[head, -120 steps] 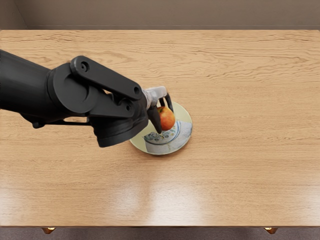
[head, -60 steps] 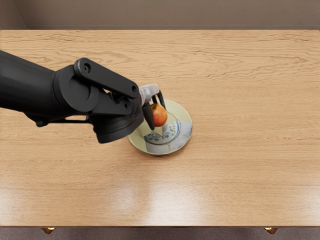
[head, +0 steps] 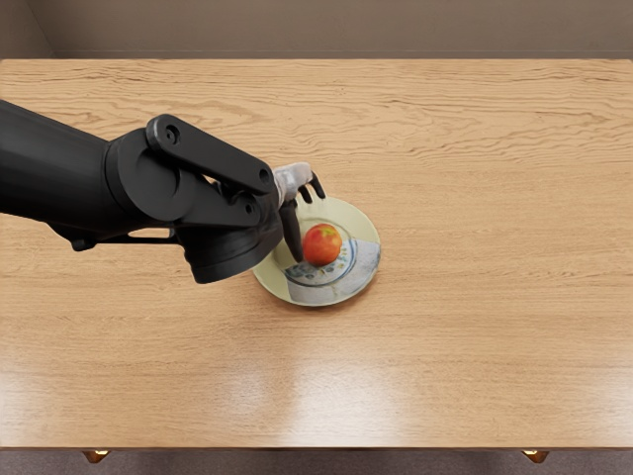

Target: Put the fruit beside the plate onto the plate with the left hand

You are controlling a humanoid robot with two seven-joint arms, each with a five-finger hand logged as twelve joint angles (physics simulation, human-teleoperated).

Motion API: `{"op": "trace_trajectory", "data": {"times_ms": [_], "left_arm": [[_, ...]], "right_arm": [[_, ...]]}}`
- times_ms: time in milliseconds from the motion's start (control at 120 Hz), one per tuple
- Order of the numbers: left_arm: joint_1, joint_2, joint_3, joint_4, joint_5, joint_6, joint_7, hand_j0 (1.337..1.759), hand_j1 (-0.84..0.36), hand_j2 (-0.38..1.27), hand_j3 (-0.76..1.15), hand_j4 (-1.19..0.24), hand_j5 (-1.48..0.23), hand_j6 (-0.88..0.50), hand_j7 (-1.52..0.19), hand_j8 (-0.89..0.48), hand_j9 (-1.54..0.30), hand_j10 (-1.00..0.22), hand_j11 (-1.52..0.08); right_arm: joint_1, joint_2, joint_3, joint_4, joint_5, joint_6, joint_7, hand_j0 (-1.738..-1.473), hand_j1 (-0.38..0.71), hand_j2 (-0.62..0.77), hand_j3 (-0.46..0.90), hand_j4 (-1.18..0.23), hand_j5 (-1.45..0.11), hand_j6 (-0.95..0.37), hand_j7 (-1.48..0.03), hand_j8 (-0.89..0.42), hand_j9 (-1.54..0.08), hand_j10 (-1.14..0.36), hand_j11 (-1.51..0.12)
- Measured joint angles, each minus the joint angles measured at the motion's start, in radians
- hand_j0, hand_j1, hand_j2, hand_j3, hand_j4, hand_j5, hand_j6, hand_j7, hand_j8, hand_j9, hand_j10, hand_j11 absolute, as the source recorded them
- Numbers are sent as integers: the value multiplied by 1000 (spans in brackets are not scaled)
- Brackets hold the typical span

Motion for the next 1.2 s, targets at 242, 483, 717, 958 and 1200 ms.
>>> {"op": "trace_trajectory", "data": {"times_ms": [242,483,717,958,1200], "left_arm": [[24,72,-9,11,4,-12,-17,1658,26,59,0,-271,-357,-266,-357,-271,-356,-274,-356],[123,238,-95,20,62,-30,-141,1658,47,52,0,-253,-330,-251,-330,-253,-330,-254,-330],[269,451,-226,19,177,-64,-246,1658,53,50,0,-247,-322,-247,-322,-247,-322,-248,-322],[512,722,-481,5,312,-325,-261,1658,55,50,0,-246,-319,-246,-319,-246,-319,-246,-319],[669,887,-745,1,397,-711,-311,1658,56,51,0,-245,-319,-246,-319,-246,-319,-246,-319]], "right_arm": [[0,0,0,0,0,0,0,-1658,-305,-7,0,-37,-48,-37,-48,-37,-48,-37,-48],[0,0,0,0,0,0,0,-1658,-305,-7,0,-37,-48,-37,-47,-37,-48,-37,-47],[0,0,0,0,0,0,0,-1658,-305,-7,0,-37,-48,-37,-47,-37,-48,-37,-48],[0,0,0,0,0,0,0,-1658,-305,-7,0,-37,-48,-37,-48,-37,-48,-37,-48],[0,0,0,0,0,0,0,-1658,-305,-7,0,-37,-48,-37,-47,-37,-48,-37,-48]]}}
